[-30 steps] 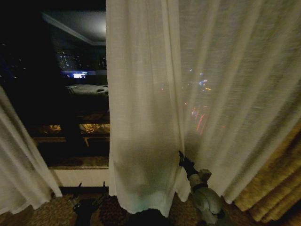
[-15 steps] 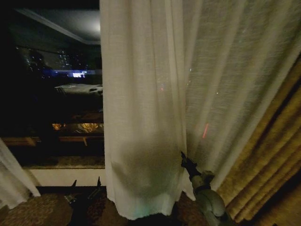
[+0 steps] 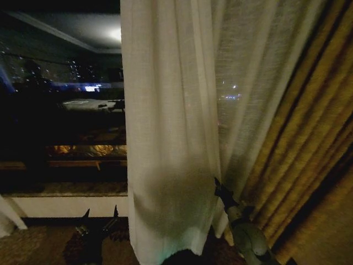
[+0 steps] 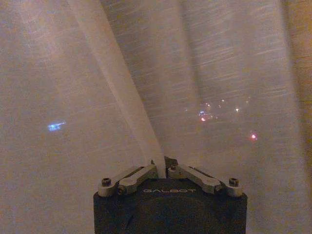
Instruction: Open the curtains by pulling them apart, changing their state from closed to fully open.
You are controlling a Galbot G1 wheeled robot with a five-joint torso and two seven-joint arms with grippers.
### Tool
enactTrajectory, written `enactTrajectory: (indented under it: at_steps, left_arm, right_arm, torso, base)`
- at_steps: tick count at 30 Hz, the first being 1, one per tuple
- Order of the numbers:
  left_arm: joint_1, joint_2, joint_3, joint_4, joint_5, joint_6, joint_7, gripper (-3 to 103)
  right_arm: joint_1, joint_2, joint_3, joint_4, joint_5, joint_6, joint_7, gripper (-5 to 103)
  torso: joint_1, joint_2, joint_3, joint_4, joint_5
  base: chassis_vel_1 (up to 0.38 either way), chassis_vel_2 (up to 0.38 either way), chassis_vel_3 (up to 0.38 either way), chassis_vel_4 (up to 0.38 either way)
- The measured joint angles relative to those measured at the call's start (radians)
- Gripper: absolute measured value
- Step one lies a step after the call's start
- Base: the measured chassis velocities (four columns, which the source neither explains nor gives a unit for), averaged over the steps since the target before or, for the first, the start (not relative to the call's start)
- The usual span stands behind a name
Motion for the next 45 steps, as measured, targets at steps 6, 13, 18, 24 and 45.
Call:
enactTrajectory:
  at_steps: [6,13,18,24,45]
  left_arm:
    - [0.01,0.003,0.001,-0.002,0.001,-0.01,0.002,100]
    - [0.023,0.004,0.002,0.003,0.002,-0.027,0.007,100]
    - [0.031,0.005,0.002,0.004,0.002,-0.035,0.007,100]
    - [0.05,0.004,0.001,0.004,0.003,-0.054,0.006,100]
    - [0.06,-0.002,0.013,0.011,0.006,-0.072,0.006,100]
  right_arm:
    - [0.002,0.002,-0.005,-0.012,-0.031,0.021,-0.003,0]
    - [0.004,0.001,-0.005,-0.017,-0.038,0.027,0.002,0]
    - [0.005,0.004,-0.005,-0.022,-0.045,0.027,0.006,0]
    - [-0.006,0.01,-0.005,-0.024,-0.093,0.023,0.006,1]
    - [-0.04,0.001,-0.001,-0.011,-0.16,0.025,0.008,77]
  torso:
    - [0.0,0.0,0.0,0.0,-0.0004]
    - [0.0,0.0,0.0,0.0,0.0007]
    - [0.0,0.0,0.0,-0.0002,-0.0004]
    - [0.0,0.0,0.0,-0.0001,-0.0004]
    - [0.0,0.0,0.0,-0.0001,0.0001]
  base:
    - [-0.356,-0.346,0.357,0.353]
    - [-0.217,-0.227,0.229,0.189]
    - [-0.006,-0.029,0.014,0.007]
    - [0.047,0.04,-0.036,-0.04]
    - [0.0,0.0,0.0,0.0]
